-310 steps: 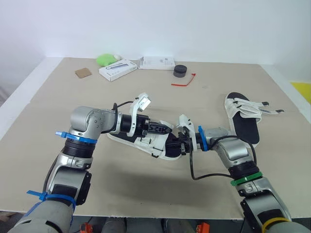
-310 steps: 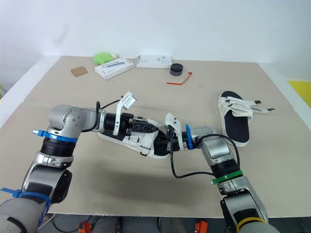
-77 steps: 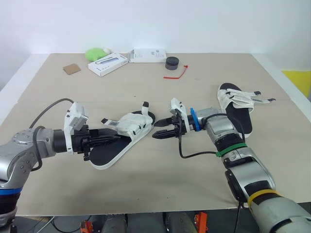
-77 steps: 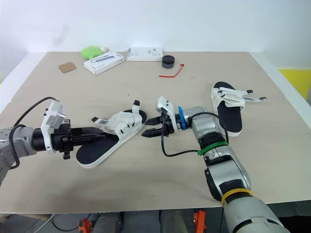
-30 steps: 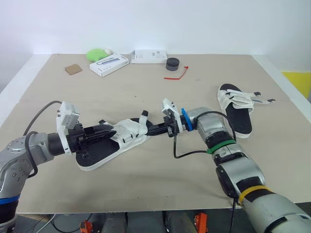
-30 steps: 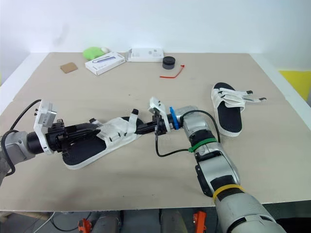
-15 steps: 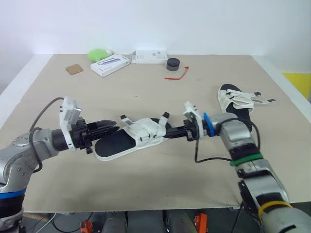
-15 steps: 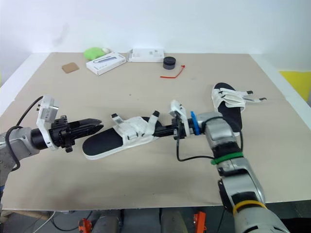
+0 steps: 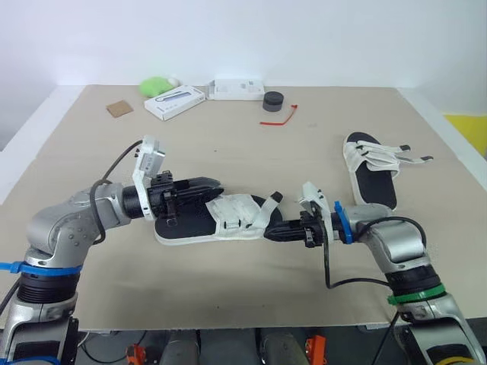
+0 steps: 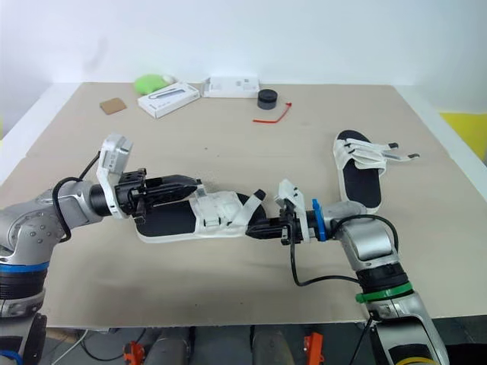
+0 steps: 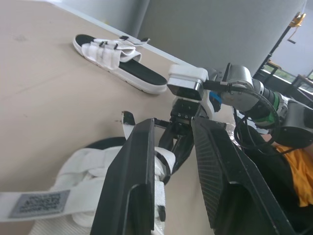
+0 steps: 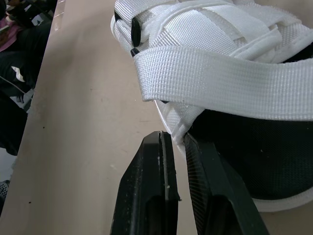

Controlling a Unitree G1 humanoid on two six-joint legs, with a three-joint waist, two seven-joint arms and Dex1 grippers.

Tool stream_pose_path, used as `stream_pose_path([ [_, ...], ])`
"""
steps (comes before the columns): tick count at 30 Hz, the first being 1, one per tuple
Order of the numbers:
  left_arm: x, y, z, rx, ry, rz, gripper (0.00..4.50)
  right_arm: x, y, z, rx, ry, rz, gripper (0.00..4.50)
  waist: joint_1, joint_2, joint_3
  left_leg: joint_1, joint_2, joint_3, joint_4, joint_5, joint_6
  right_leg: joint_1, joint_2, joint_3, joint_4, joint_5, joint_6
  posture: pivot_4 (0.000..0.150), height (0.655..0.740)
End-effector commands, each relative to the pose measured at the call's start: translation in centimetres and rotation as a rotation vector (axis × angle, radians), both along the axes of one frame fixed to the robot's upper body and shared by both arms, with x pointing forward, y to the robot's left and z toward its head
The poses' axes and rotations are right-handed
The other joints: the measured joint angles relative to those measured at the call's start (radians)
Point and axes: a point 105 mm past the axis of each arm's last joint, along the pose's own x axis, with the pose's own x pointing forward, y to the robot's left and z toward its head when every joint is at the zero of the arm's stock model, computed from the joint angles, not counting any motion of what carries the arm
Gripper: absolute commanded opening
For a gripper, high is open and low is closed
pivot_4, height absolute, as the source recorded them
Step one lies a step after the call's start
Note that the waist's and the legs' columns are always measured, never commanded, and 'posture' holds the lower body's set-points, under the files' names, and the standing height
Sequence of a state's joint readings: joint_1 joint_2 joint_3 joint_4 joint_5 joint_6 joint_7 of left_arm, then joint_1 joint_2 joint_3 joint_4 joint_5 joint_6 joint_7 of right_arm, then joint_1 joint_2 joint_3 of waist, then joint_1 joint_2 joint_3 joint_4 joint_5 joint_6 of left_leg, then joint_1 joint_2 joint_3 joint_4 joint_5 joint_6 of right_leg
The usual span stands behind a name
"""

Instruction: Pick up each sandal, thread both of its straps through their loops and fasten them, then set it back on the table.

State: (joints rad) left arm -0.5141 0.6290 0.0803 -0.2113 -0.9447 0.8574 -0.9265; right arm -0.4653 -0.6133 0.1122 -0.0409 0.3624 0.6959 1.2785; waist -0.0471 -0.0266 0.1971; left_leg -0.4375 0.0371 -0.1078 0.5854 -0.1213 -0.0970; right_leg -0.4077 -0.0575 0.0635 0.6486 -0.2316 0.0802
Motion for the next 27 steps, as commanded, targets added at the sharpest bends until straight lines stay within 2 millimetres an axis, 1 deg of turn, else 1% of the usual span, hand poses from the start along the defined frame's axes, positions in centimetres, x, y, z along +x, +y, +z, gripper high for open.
stream_pose_path([
  [1,-0.1,-0.8,1.0,-0.023,-0.033,-0.044,1.22,-0.2,-0.7,1.1,-0.015,-0.052,-0.030,1.92,0.002,0.000,0.000,0.000,0.000,0.000,0.000,0.000,0.000,0.000,0.000,0.000,0.000,0.000,0.000,0.150,0.7400],
  [3,0.0,-1.1,1.0,-0.027,-0.032,-0.053,1.22,0.1,-1.1,1.1,-0.025,-0.056,-0.045,1.92,0.001,0.000,0.000,0.000,0.000,0.000,0.002,0.000,0.000,0.000,0.000,0.000,0.000,-0.001,-0.001,0.150,0.7400],
  [8,0.5,-2.0,1.2,-0.032,-0.042,-0.074,1.22,0.8,-1.8,3.0,-0.019,-0.088,-0.054,1.92,0.001,0.000,0.000,0.000,0.000,0.000,0.002,0.001,0.001,0.000,0.000,0.000,0.000,0.000,-0.002,0.150,0.7400],
  [10,0.6,-2.2,1.2,-0.032,-0.045,-0.075,1.22,0.8,-2.0,3.2,-0.023,-0.093,-0.055,1.92,0.001,0.000,0.000,0.000,0.000,0.000,0.002,0.001,0.002,0.000,0.000,0.000,0.000,0.001,-0.001,0.150,0.7400],
  [13,1.0,-2.6,1.1,-0.026,-0.056,-0.072,1.22,1.4,-2.6,3.4,-0.041,-0.097,-0.073,2.68,0.001,0.000,0.000,0.000,0.000,0.000,0.002,0.001,0.002,0.000,0.000,0.000,0.000,0.000,-0.002,0.150,0.7400],
  [15,1.1,-2.7,1.0,-0.023,-0.058,-0.073,1.22,2.0,-2.8,3.5,-0.051,-0.102,-0.089,3.58,0.001,0.000,0.000,0.000,-0.001,0.000,0.002,0.001,0.002,0.000,0.000,0.000,0.000,0.000,-0.002,0.150,0.7400],
  [17,1.1,-2.8,0.8,-0.022,-0.059,-0.074,1.22,2.5,-2.8,3.5,-0.052,-0.105,-0.095,3.58,0.000,0.000,0.000,-0.001,0.000,0.000,0.002,0.001,0.002,0.000,0.000,0.000,0.000,0.000,-0.001,0.150,0.7400],
  [18,1.1,-2.8,0.7,-0.021,-0.058,-0.074,1.22,2.7,-2.8,3.5,-0.056,-0.104,-0.098,3.91,0.000,0.000,0.000,-0.001,0.000,0.000,0.002,0.001,0.002,0.000,0.000,0.000,0.000,0.000,-0.001,0.150,0.7400],
  [20,1.0,-2.8,0.5,-0.017,-0.056,-0.072,1.22,3.4,-2.9,3.3,-0.072,-0.101,-0.115,4.24,-0.001,0.000,0.000,-0.001,0.000,0.000,0.002,0.001,0.002,0.000,0.000,0.000,0.000,0.001,-0.001,0.150,0.7400],
  [25,1.0,-2.7,0.5,-0.021,-0.052,-0.068,1.22,4.3,-2.9,2.5,-0.104,-0.096,-0.109,4.24,-0.001,0.000,0.000,-0.001,-0.001,0.000,0.002,0.001,0.002,0.000,0.000,0.000,0.000,0.001,-0.001,0.150,0.7400],
  [27,1.1,-2.7,0.5,-0.025,-0.053,-0.065,1.22,4.5,-2.7,2.7,-0.091,-0.099,-0.095,3.70,-0.001,0.000,0.000,-0.001,-0.001,0.000,0.002,0.001,0.002,0.000,0.000,0.000,0.000,0.001,-0.001,0.150,0.7400],
])
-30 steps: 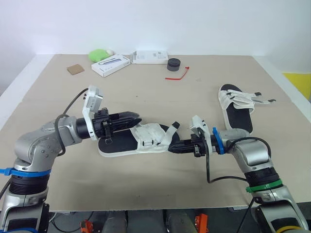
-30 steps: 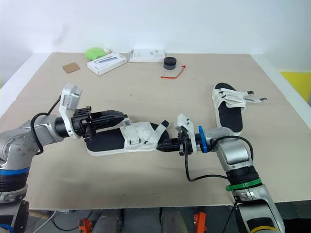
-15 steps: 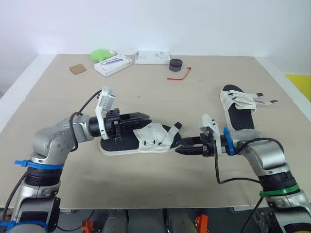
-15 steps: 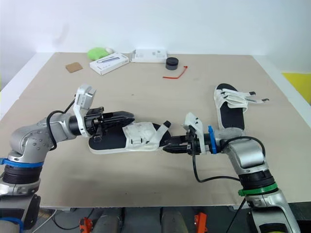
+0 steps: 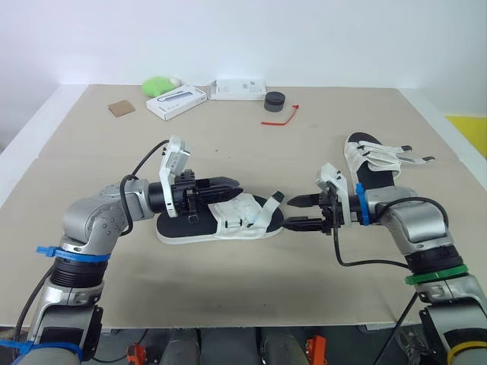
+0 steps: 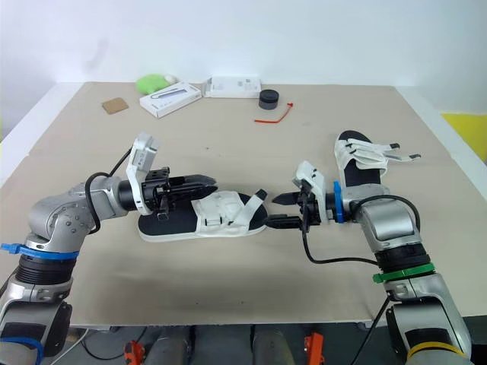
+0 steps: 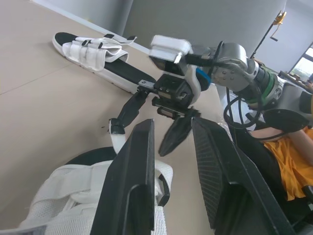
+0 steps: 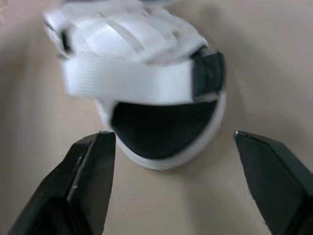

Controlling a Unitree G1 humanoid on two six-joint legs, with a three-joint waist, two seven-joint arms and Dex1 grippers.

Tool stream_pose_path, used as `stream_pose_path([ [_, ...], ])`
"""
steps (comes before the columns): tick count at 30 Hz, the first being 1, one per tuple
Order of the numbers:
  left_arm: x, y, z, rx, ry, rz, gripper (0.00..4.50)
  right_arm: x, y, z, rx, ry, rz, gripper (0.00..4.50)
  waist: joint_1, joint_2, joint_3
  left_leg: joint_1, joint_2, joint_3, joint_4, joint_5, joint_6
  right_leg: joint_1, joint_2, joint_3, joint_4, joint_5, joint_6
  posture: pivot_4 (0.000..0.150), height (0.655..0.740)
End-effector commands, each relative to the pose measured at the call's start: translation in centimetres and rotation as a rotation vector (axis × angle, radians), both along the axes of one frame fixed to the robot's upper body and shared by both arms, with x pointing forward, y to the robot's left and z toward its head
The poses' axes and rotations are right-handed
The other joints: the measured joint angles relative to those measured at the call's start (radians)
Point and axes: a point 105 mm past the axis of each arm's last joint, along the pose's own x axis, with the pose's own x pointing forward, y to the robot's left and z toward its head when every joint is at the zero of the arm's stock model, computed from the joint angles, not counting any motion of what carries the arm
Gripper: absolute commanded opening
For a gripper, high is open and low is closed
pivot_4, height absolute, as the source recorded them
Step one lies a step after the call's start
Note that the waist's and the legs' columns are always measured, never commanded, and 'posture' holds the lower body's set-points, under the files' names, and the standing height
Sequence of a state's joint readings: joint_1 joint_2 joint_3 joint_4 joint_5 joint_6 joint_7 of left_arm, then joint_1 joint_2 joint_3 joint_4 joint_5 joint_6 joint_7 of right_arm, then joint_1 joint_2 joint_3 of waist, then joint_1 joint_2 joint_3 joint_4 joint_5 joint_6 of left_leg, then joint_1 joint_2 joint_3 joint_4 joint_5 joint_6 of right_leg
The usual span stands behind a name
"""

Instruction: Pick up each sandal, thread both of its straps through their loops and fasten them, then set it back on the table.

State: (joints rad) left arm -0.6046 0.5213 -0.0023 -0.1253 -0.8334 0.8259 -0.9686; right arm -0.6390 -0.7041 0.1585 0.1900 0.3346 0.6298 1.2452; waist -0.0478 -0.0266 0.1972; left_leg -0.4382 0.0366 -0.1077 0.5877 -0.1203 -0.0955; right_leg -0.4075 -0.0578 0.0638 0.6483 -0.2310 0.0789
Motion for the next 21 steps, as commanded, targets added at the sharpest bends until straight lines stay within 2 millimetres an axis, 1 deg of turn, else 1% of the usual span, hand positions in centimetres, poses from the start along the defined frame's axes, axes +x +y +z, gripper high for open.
stream_pose_path([
  [1,-0.1,0.0,0.9,-0.025,-0.042,-0.003,1.22,0.6,0.7,1.4,0.023,-0.048,0.054,3.34,0.000,0.000,0.000,0.000,0.000,0.000,0.000,0.000,0.000,0.000,0.000,0.000,0.000,0.000,0.001,0.150,0.7400],
  [2,-0.1,0.0,0.9,-0.026,-0.042,-0.003,1.22,0.6,0.9,1.6,0.028,-0.050,0.066,2.81,0.000,0.000,0.000,0.000,0.000,0.000,0.000,0.000,0.000,0.000,0.000,0.000,0.000,0.001,0.001,0.150,0.7400],
  [3,-0.1,0.0,1.0,-0.028,-0.042,-0.004,1.22,0.7,1.1,1.7,0.032,-0.051,0.075,2.55,0.000,0.000,0.000,0.000,0.000,0.000,0.000,0.000,0.000,0.000,0.000,0.000,0.000,0.001,0.002,0.150,0.7400],
  [5,-0.1,-0.1,1.0,-0.030,-0.043,-0.004,1.22,0.7,1.6,1.7,0.032,-0.052,0.095,1.58,0.000,0.000,0.000,0.000,0.000,0.000,0.000,0.000,0.000,0.000,0.000,0.000,0.000,0.002,0.003,0.150,0.7400],
  [6,0.0,-0.1,1.0,-0.032,-0.043,-0.003,1.22,0.6,1.8,1.7,0.031,-0.053,0.106,1.02,0.000,0.000,0.000,0.000,0.000,0.000,0.000,0.000,0.000,0.000,0.000,0.000,0.000,0.002,0.003,0.150,0.7400],
  [7,0.0,-0.2,1.0,-0.033,-0.044,-0.003,1.22,0.6,2.0,1.8,0.030,-0.055,0.115,0.59,0.000,0.000,0.000,0.000,0.000,0.000,0.000,0.000,0.000,0.000,0.000,0.000,0.000,0.002,0.003,0.150,0.7400],
  [8,0.1,-0.2,1.0,-0.034,-0.045,-0.002,1.22,0.6,2.2,1.7,0.027,-0.056,0.120,0.02,0.000,0.000,0.000,0.000,0.000,0.000,0.000,0.000,0.000,0.000,0.000,0.000,0.000,0.001,0.003,0.150,0.7400],
  [13,0.2,-0.2,1.1,-0.041,-0.045,0.003,1.22,1.1,2.6,1.3,-0.005,-0.059,0.125,0.02,0.000,0.000,0.000,0.000,0.000,0.000,0.000,0.000,0.000,0.000,0.000,0.000,0.000,0.002,0.003,0.150,0.7400],
  [17,0.2,-0.1,1.2,-0.047,-0.045,0.006,1.22,1.0,3.6,0.9,-0.015,-0.049,0.164,0.02,0.000,0.000,0.000,0.000,0.000,0.000,0.000,0.000,0.000,0.000,0.000,0.000,0.000,0.002,0.003,0.150,0.7400],
  [21,0.4,-0.2,1.4,-0.058,-0.045,0.010,1.22,0.6,4.4,-0.7,-0.065,-0.034,0.199,0.02,-0.001,0.000,0.000,0.000,0.000,0.000,0.000,0.000,0.000,0.000,0.000,0.000,0.000,0.002,0.003,0.150,0.7400],
])
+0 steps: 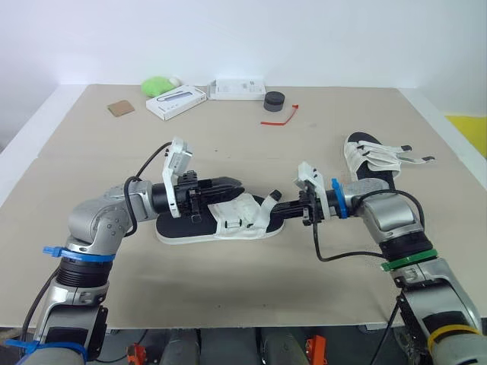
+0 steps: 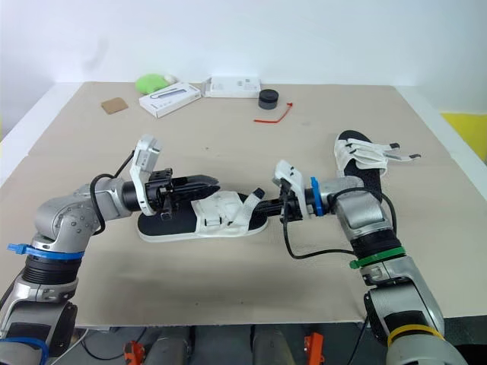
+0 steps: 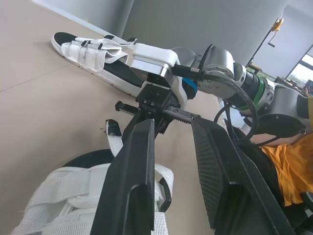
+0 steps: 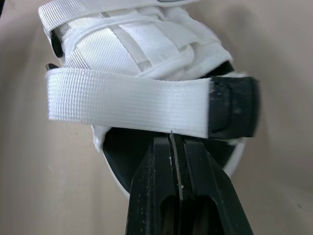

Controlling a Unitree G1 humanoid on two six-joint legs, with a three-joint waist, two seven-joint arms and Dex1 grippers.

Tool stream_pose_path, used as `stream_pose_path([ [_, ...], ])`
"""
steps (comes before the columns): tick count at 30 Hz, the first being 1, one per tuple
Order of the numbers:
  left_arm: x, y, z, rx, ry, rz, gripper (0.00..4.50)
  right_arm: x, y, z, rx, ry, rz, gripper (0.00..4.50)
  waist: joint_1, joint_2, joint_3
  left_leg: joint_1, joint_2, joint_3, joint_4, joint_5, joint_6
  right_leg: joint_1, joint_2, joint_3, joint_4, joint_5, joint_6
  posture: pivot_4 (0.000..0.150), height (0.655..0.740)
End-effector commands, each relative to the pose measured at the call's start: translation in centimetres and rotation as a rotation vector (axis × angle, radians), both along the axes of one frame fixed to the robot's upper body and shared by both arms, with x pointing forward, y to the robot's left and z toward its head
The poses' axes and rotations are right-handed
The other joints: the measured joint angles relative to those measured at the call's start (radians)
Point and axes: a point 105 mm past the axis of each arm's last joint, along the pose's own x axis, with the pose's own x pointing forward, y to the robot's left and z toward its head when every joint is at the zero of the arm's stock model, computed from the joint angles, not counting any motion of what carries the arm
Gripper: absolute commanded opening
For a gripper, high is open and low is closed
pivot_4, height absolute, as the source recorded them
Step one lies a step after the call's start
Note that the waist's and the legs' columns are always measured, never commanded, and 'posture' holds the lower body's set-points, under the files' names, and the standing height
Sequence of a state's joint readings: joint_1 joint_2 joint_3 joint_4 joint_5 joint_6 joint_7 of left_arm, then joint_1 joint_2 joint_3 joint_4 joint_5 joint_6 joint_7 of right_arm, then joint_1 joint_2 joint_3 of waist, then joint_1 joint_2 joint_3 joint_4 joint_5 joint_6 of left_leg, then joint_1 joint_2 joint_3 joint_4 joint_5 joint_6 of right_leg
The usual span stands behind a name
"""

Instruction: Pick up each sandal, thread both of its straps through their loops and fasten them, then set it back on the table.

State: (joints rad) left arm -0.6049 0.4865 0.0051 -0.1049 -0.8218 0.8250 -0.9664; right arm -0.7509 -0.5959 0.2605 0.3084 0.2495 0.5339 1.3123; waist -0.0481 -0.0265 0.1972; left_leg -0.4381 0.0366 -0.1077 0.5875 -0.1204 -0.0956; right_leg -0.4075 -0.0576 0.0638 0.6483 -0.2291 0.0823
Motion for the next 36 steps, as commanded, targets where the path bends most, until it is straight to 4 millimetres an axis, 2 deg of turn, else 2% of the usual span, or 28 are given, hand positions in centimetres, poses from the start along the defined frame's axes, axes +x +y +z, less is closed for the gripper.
stream_pose_path([
  [1,0.1,0.1,1.7,-0.032,-0.063,0.007,1.22,-0.2,0.7,-0.5,-0.043,-0.015,0.048,0.02,0.000,0.000,0.000,0.000,0.000,0.000,0.000,0.000,0.000,0.000,0.000,0.000,0.000,0.000,0.000,0.150,0.7400],
  [2,0.2,0.0,1.7,-0.032,-0.063,0.007,1.22,-0.2,0.6,-1.0,-0.068,-0.012,0.047,0.02,0.000,0.000,0.000,0.000,0.000,0.000,0.000,0.000,0.000,0.000,0.000,0.000,0.000,0.000,0.000,0.150,0.7400],
  [5,0.7,-0.8,1.3,-0.007,-0.066,0.008,1.22,-0.2,-0.4,-4.4,-0.241,-0.010,0.044,0.02,-0.001,0.000,-0.001,0.002,0.000,0.000,0.000,0.000,0.000,0.001,0.000,0.000,0.000,0.000,-0.001,0.150,0.7400],
  [6,1.0,-1.1,1.1,0.009,-0.069,0.016,1.22,-0.2,-0.6,-4.8,-0.262,-0.008,0.050,0.02,0.000,-0.002,-0.002,0.003,0.000,0.000,0.000,0.000,0.000,0.002,0.000,0.000,0.000,0.000,-0.001,0.150,0.7400],
  [12,3.0,-2.7,-1.3,0.138,-0.018,0.033,1.22,0.0,-0.4,-4.6,-0.258,-0.020,0.058,0.02,-0.001,-0.006,-0.011,0.015,0.000,0.000,0.000,0.000,0.000,0.016,0.000,0.000,-0.001,-0.002,-0.004,0.150,0.7400],
  [14,3.7,-3.4,-2.3,0.169,0.084,0.009,1.22,0.1,-0.3,-4.5,-0.253,-0.024,0.059,0.02,-0.001,-0.006,-0.011,0.015,0.000,0.000,0.000,0.000,0.000,0.016,0.000,0.000,-0.001,-0.002,-0.004,0.150,0.7400],
  [19,5.5,-3.8,-2.7,0.168,0.221,0.052,1.22,0.1,0.1,-4.4,-0.241,-0.031,0.063,0.02,-0.007,-0.006,-0.012,0.015,0.000,0.000,0.000,0.000,0.000,0.016,0.000,0.000,-0.001,-0.002,-0.004,0.150,0.7400],
  [20,5.9,-3.8,-2.6,0.165,0.237,0.062,0.73,0.1,0.2,-4.4,-0.237,-0.031,0.061,0.00,-0.010,-0.005,-0.012,0.015,0.000,0.000,0.000,0.000,0.000,0.016,0.000,0.000,-0.001,-0.002,-0.004,0.150,0.7400],
  [21,6.2,-3.9,-2.5,0.162,0.244,0.072,0.73,0.1,0.2,-4.5,-0.236,-0.033,0.061,0.00,-0.011,-0.005,-0.013,0.015,0.000,0.000,0.000,0.000,0.000,0.016,0.000,0.000,-0.001,-0.002,-0.004,0.150,0.7400],
  [23,6.7,-3.8,-2.3,0.163,0.244,0.091,0.09,0.1,0.3,-4.5,-0.233,-0.033,0.059,0.00,-0.014,-0.005,-0.013,0.015,0.000,0.000,-0.001,0.000,0.000,0.016,0.000,0.000,-0.001,-0.002,-0.004,0.150,0.7400],
  [29,6.9,-4.1,-1.7,0.155,0.226,0.073,0.01,-0.1,0.3,-4.7,-0.226,-0.033,0.054,0.00,-0.022,-0.005,-0.013,0.015,0.000,0.000,-0.001,0.000,0.000,0.016,0.000,0.000,-0.001,-0.002,-0.004,0.150,0.7400],
  [30,6.9,-4.1,-1.5,0.144,0.229,0.070,0.40,-0.1,0.3,-4.7,-0.224,-0.031,0.052,0.00,-0.023,-0.005,-0.013,0.015,0.000,0.000,-0.001,0.000,0.000,0.016,0.000,0.000,-0.001,-0.002,-0.004,0.150,0.7400],
  [31,6.9,-4.1,-1.4,0.137,0.232,0.065,0.52,-0.1,0.3,-4.7,-0.222,-0.031,0.050,0.00,-0.024,-0.005,-0.013,0.015,0.000,0.000,-0.001,0.000,0.000,0.016,0.000,0.000,-0.001,-0.002,-0.004,0.150,0.7400],
  [32,6.9,-4.2,-1.4,0.137,0.232,0.061,1.06,-0.1,0.4,-4.7,-0.218,-0.030,0.050,0.00,-0.024,-0.005,-0.013,0.015,0.000,0.000,-0.001,0.000,0.000,0.016,0.000,0.000,-0.001,-0.002,-0.004,0.150,0.7400],
  [34,6.8,-4.4,-1.5,0.146,0.226,0.053,1.55,-0.1,0.5,-4.7,-0.214,-0.030,0.050,0.00,-0.024,-0.005,-0.013,0.015,0.000,0.000,-0.001,0.000,0.000,0.016,0.000,0.000,-0.001,-0.002,-0.004,0.150,0.7400],
  [36,6.9,-4.8,-1.8,0.174,0.206,0.053,2.33,-0.2,0.6,-4.7,-0.211,-0.031,0.051,0.00,-0.024,-0.005,-0.013,0.015,0.000,0.000,-0.001,0.000,0.000,0.016,0.000,0.000,-0.001,-0.002,-0.004,0.150,0.7400],
])
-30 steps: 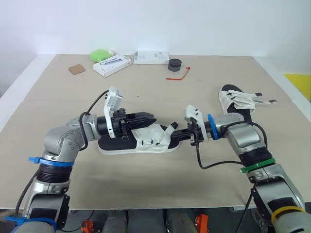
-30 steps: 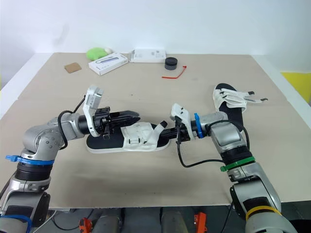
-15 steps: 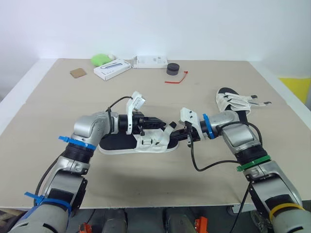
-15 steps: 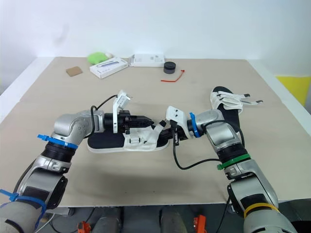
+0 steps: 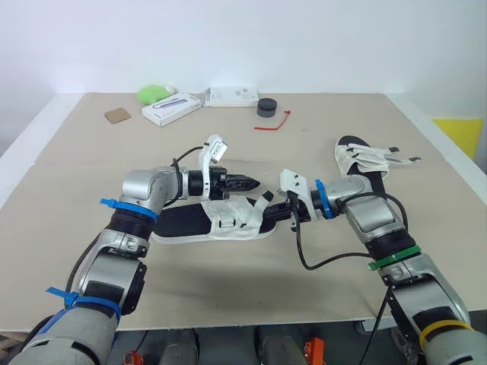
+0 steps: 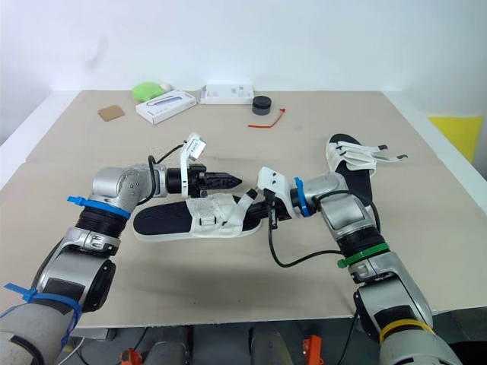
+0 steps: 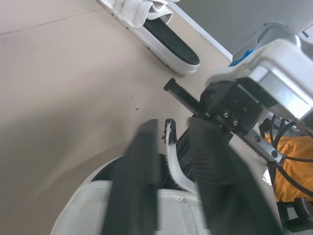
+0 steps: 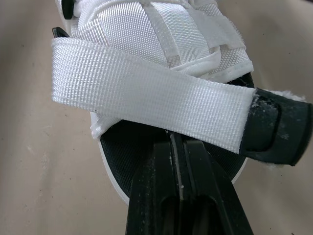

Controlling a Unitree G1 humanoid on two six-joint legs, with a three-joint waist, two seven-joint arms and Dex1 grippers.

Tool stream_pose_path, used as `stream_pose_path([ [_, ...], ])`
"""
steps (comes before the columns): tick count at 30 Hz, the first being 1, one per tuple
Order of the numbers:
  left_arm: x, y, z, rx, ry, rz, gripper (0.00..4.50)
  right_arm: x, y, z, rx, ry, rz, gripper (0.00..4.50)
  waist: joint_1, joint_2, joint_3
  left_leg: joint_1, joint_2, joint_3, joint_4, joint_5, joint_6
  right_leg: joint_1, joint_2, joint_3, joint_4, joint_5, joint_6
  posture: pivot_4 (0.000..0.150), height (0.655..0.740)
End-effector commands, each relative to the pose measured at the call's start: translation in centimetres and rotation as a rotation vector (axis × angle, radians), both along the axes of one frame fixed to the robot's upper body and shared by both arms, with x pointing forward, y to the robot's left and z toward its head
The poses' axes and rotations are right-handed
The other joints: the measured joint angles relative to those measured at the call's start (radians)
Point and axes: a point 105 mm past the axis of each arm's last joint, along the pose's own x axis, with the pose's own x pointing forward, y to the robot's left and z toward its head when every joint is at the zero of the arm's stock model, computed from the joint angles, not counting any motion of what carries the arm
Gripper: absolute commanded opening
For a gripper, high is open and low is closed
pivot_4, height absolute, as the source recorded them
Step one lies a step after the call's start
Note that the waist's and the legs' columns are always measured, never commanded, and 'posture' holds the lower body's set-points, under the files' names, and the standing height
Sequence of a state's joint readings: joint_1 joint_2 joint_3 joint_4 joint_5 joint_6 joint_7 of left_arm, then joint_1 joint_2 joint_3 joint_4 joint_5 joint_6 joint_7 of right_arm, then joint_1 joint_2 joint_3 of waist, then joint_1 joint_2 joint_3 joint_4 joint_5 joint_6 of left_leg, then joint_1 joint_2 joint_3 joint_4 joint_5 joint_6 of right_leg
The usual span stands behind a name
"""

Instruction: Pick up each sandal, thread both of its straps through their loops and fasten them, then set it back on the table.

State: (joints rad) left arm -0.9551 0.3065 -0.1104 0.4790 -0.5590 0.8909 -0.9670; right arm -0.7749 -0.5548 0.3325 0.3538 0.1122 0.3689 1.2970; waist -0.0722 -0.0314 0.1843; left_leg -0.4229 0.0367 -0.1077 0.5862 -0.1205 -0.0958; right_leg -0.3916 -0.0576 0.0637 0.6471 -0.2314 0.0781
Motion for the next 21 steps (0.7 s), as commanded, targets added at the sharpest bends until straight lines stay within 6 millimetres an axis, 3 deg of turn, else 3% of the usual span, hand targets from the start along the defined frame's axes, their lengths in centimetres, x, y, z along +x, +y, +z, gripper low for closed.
stream_pose_path([
  [1,0.2,-0.8,1.1,0.019,-0.075,-0.023,3.00,-0.7,-0.7,-3.4,-0.080,0.094,-0.038,0.00,0.000,0.000,0.000,0.000,0.000,0.000,0.000,0.000,0.000,0.000,0.000,0.000,0.000,0.000,0.000,0.150,0.7400],
  [19,-0.4,-3.6,-0.6,0.089,0.080,-0.179,3.00,-0.8,-0.5,-3.5,-0.050,0.093,-0.077,0.00,-0.009,0.000,0.000,0.000,0.000,0.000,-0.001,0.000,0.000,-0.002,0.000,0.000,0.000,-0.001,-0.001,0.150,0.7400],
  [21,-0.3,-3.6,-0.8,0.091,0.086,-0.174,2.49,-0.8,-0.5,-3.6,-0.049,0.093,-0.080,0.00,-0.009,0.000,0.000,0.000,0.000,0.000,-0.002,0.000,0.000,-0.002,0.000,0.000,0.000,-0.001,-0.001,0.150,0.7400],
])
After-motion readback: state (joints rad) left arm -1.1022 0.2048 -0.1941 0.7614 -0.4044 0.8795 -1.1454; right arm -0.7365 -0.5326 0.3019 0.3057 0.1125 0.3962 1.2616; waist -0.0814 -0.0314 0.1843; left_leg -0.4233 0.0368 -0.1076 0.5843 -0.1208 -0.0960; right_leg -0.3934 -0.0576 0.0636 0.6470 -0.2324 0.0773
